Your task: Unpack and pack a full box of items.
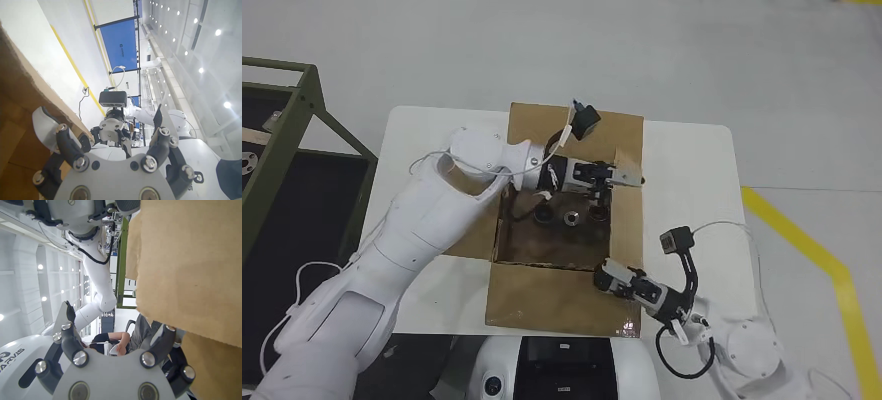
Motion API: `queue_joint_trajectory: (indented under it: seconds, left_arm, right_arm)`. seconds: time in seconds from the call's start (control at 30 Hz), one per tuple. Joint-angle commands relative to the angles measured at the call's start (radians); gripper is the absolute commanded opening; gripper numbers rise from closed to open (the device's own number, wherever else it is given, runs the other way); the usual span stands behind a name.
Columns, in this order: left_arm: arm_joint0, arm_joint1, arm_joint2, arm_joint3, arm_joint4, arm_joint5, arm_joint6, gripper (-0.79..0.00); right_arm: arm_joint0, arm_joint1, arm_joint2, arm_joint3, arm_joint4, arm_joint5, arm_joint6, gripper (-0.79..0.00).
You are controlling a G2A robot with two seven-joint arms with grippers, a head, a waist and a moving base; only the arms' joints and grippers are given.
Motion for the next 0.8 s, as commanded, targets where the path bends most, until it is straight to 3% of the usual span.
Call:
queue_joint_trajectory:
  seconds: [0.0,0.37,0.6,0.77]
  left_arm:
    - [0.01,0.007,-0.028,0.001,0.005,-0.002,-0.002,0.0]
    - [0.119,0.069,-0.259,-0.049,0.028,-0.018,-0.073,0.0]
    - [0.217,0.111,-0.415,-0.11,0.057,-0.039,-0.148,0.0]
    - [0.27,0.129,-0.485,-0.132,0.076,-0.055,-0.177,0.0]
  right_arm:
    - [-0.029,0.002,0.018,-0.015,-0.001,-0.026,-0.011,0.0]
    - [-0.164,0.01,0.121,-0.05,0.026,-0.204,-0.092,0.0]
    - [-0.215,0.01,0.169,-0.068,0.035,-0.244,-0.175,0.0]
    - [-0.231,0.008,0.21,-0.062,0.068,-0.242,-0.228,0.0]
